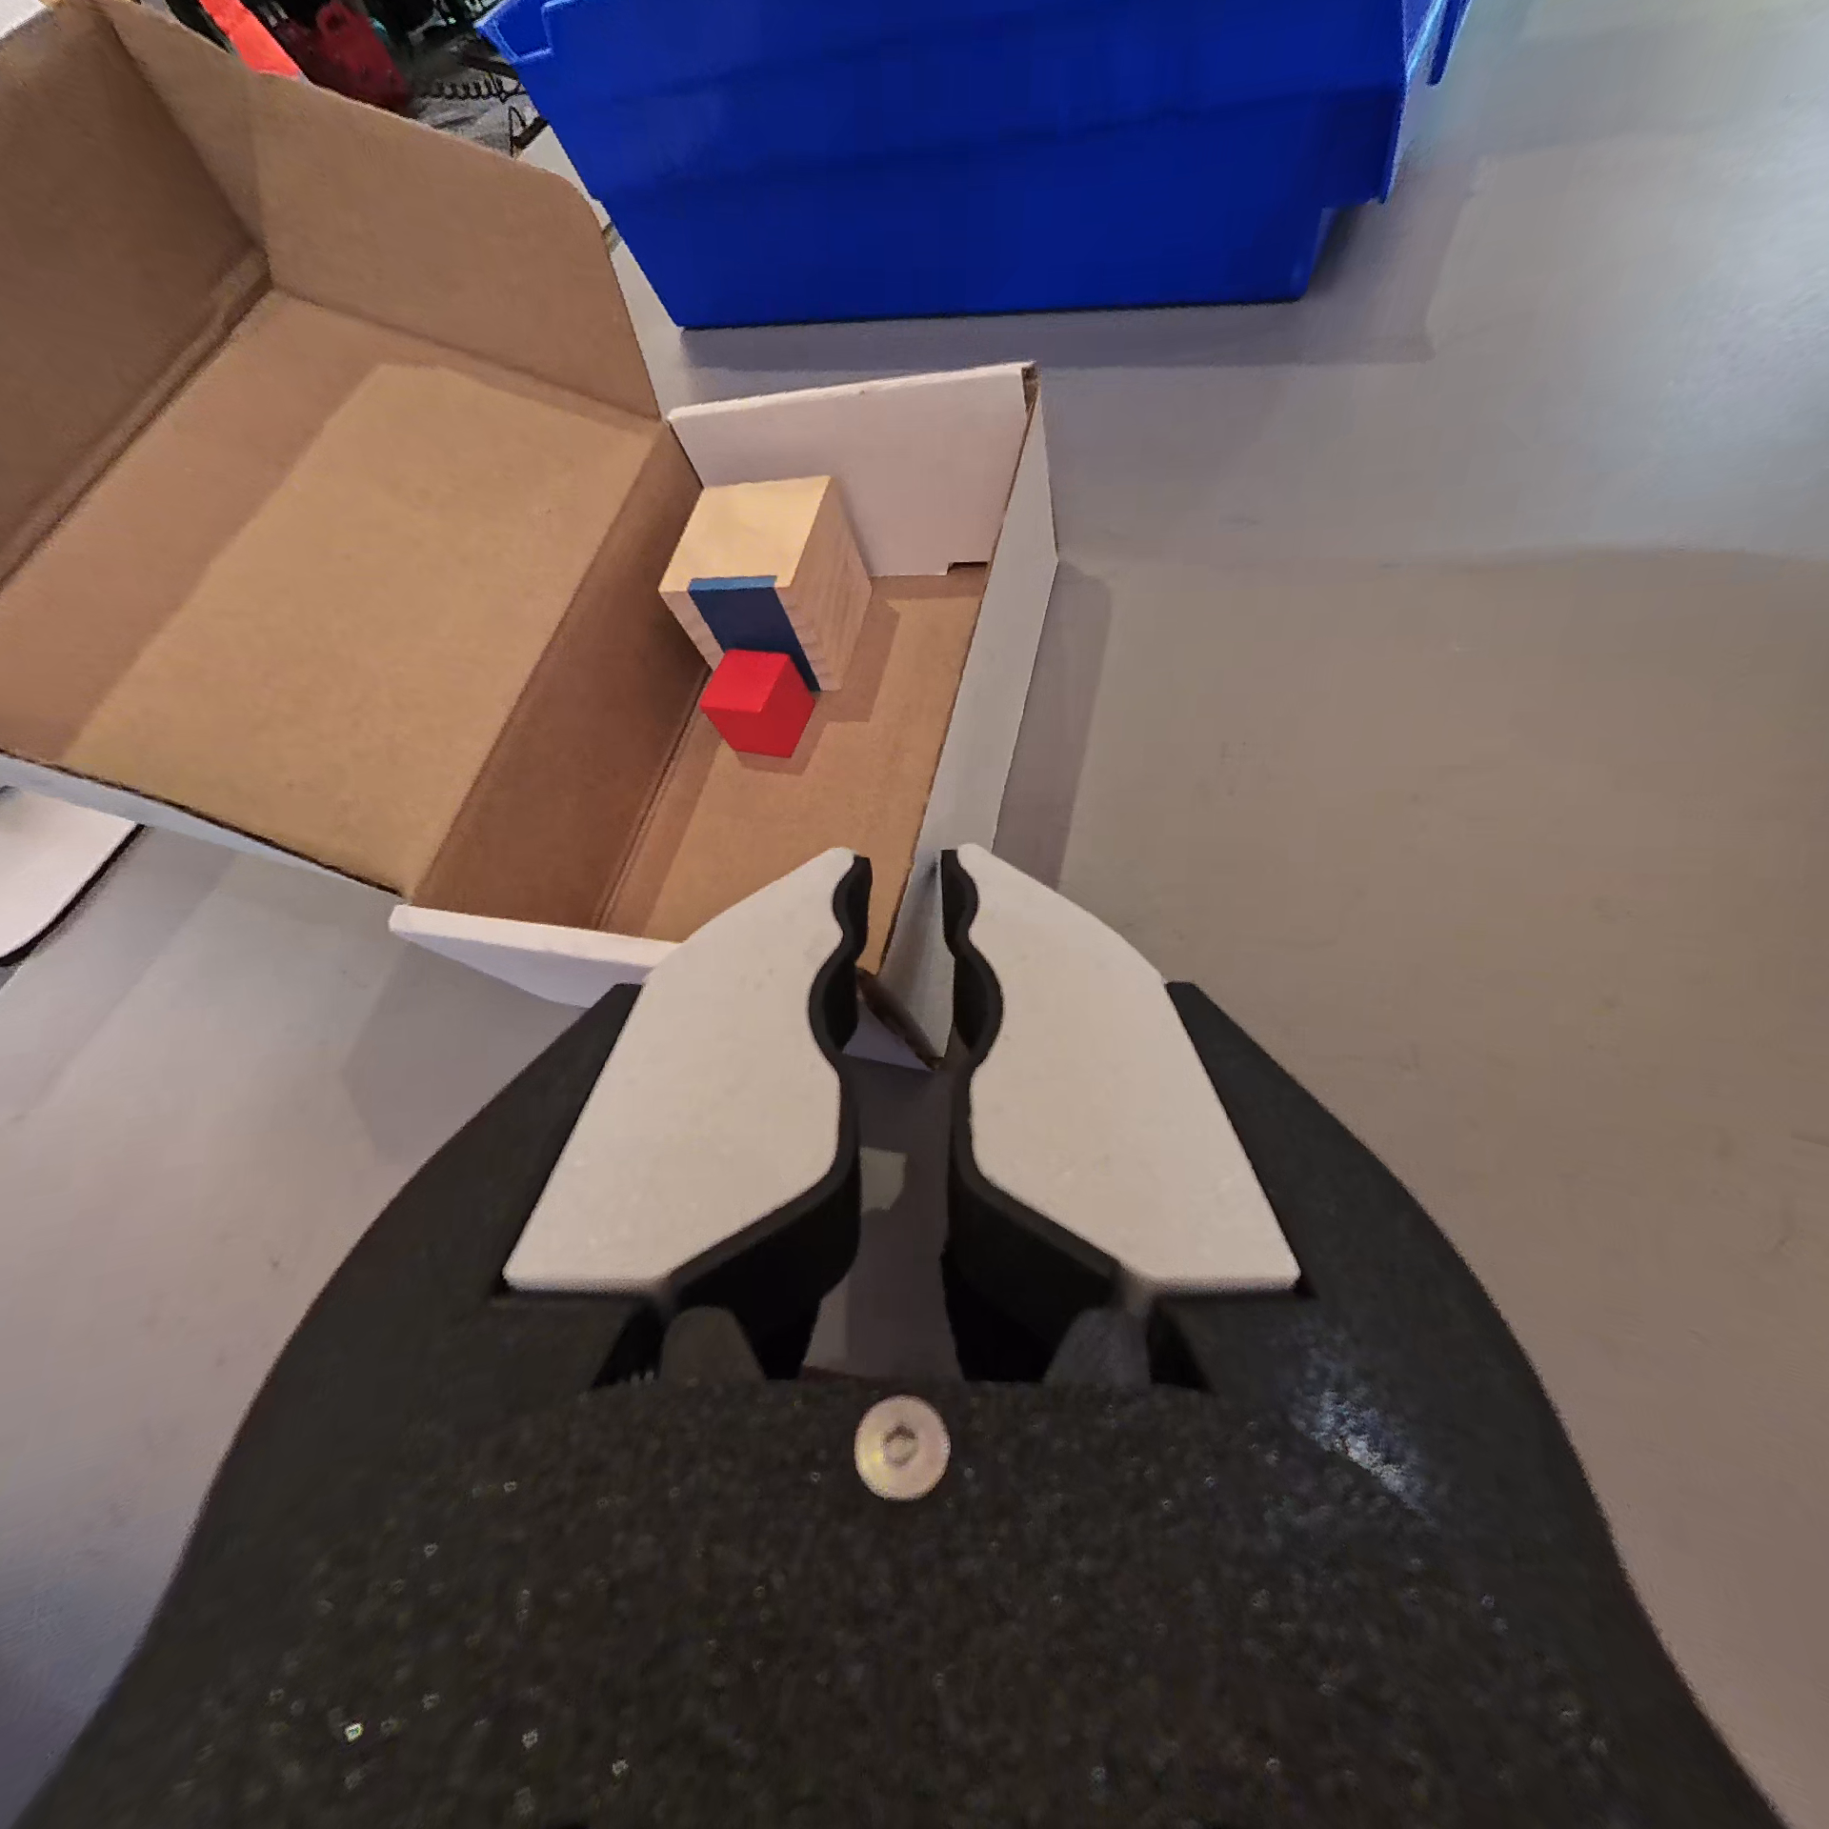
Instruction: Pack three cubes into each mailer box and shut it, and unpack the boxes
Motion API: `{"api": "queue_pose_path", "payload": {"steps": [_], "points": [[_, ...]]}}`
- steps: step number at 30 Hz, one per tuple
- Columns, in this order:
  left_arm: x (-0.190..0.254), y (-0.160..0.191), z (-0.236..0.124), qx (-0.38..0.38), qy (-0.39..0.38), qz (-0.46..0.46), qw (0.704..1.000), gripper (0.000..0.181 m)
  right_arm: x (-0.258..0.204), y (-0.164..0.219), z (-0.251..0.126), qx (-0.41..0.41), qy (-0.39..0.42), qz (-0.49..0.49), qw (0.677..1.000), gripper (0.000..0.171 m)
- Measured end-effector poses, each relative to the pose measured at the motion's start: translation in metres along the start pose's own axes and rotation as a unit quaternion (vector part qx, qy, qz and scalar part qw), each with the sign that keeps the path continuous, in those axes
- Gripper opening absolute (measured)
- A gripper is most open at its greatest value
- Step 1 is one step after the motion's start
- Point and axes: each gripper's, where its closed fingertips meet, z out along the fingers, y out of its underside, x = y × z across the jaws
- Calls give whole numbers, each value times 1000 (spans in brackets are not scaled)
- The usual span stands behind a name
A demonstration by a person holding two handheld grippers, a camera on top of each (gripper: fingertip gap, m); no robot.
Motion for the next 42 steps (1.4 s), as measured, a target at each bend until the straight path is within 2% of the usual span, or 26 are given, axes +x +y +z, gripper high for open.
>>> {"api": "queue_pose_path", "payload": {"steps": [2, 4, 6, 8, 10, 11, 14, 18, 22, 30, 33, 37, 40, 42], "points": [[-1, 0, 0, 0, 0, -1, 1000, 13, 4, -9, -20, 31, 35, -3, 999, 41], [-1, 0, 0, -1, -1, -2, 1000, 14, -20, -32, -62, 106, 50, -34, 992, 42], [-1, 0, 0, 0, 0, -2, 1000, 13, -91, -60, -116, 223, 4, -118, 968, 42], [-1, 0, 0, 0, 0, -1, 1000, 13, -188, -59, -153, 284, -63, -272, 917, 44], [-1, 1, 0, -1, -2, 3, 1000, 13, -264, -31, -152, 260, -89, -447, 851, 46], [-2, 1, 0, -1, -3, 4, 1000, 13, -281, -26, -143, 244, -70, -500, 828, 47], [-3, 2, 0, -3, -2, 3, 1000, 14, -304, -27, -110, 186, -52, -576, 795, 47], [-3, 2, 0, -2, 2, -3, 1000, 15, -287, -38, -74, 115, -18, -600, 791, 47], [-2, 1, 0, -1, 0, 2, 1000, 14, -282, -44, -57, 112, -14, -612, 782, 47], [-2, 1, 0, -1, -1, 2, 1000, 14, -291, -43, -60, 132, 1, -627, 767, 42], [-2, 1, 0, -1, -1, 1, 1000, 13, -292, -36, -89, 157, -2, -619, 769, 42], [-2, 1, 0, -1, -2, 2, 1000, 13, -260, -30, -175, 233, 37, -582, 778, 42], [-2, 1, 0, -2, -4, 4, 1000, 13, -195, -26, -221, 256, 95, -520, 809, 42], [-2, 1, 0, -3, -5, 6, 1000, 13, -135, -23, -220, 227, 155, -468, 840, 42]]}}
